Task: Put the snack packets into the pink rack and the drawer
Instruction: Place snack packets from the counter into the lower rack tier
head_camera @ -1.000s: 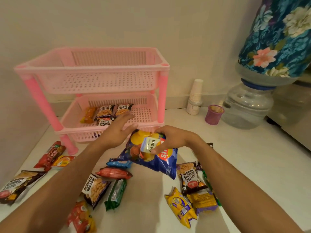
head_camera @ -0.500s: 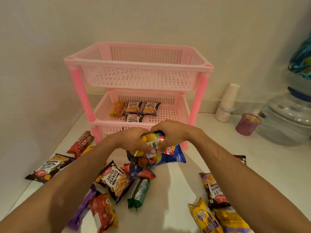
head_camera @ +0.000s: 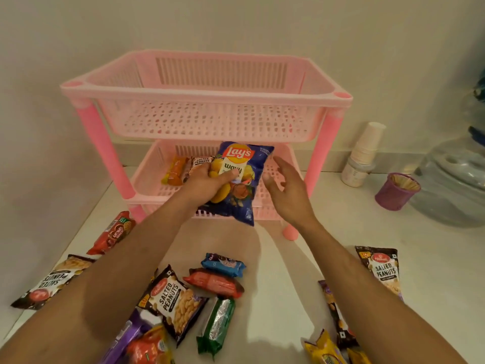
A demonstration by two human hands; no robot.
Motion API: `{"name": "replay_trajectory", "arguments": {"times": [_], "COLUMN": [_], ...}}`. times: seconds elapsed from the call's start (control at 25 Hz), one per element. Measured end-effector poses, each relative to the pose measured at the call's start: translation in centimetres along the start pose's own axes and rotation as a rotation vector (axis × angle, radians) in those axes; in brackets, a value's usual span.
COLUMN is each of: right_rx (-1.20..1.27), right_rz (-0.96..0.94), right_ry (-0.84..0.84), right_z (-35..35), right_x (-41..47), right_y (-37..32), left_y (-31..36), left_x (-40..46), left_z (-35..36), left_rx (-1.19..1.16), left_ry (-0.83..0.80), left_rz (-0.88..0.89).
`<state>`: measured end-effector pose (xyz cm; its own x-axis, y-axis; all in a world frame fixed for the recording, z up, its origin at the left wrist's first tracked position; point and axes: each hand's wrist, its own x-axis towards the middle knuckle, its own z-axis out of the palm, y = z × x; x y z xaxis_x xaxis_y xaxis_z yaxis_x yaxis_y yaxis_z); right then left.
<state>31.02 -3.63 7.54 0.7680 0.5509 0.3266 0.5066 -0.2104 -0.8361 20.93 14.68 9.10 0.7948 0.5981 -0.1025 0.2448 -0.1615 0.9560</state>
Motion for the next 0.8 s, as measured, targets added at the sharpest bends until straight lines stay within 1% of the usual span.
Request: {"name": "replay_trajectory", "arguments": {"times": [0.08, 0.16, 0.2, 0.24, 0.4, 0.44, 0.52, 0.64, 0.8], "right_rx": [-0.208, -0.487, -0.591, -0.629, -0.577, -0.560, -0.533, -0.602, -0.663], "right_rz": [-0.027, -0.052, -0.078, -0.100, -0.186, -0.220, -0.290, -0.374, -0.342], "right_ry": [-0.040, -0.104, -0.101, -0.066, 0.046, 0.060, 0.051, 0.040, 0.050], "right_z": [0.8, 1.4, 1.8, 2.0, 2.4, 2.4, 2.2, 2.3, 2.7], "right_x": [0.0, 0.0, -0.1, -0.2, -0.7, -0.8, -0.8, -1.0, -0.9], "right_y": [1.8, 3.2, 3.7, 4.1, 4.8, 5.1, 5.3, 5.9, 5.8], "left_y": [0.0, 0.1, 0.1, 0.2, 0.0, -0.2, -0.5, -1.4, -2.1], "left_x": [2.8, 5.5, 6.7, 7.9, 11.8, 12.4, 12.8, 12.6, 12.4], "left_z": [1.6, 3.2, 3.9, 4.6, 6.2, 6.6, 7.6, 9.3, 10.3], "left_rx": [-0.056, -0.094, -0.093, -0.077, 0.026, 0.047, 0.102, 0.192, 0.371], "left_ry": [0.064, 0.051, 0.040, 0.034, 0.106, 0.096, 0.058, -0.006, -0.156], "left_rz": [-0.038, -0.038, -0.044, -0.057, -0.117, -0.139, -0.144, -0.137, -0.133]}}
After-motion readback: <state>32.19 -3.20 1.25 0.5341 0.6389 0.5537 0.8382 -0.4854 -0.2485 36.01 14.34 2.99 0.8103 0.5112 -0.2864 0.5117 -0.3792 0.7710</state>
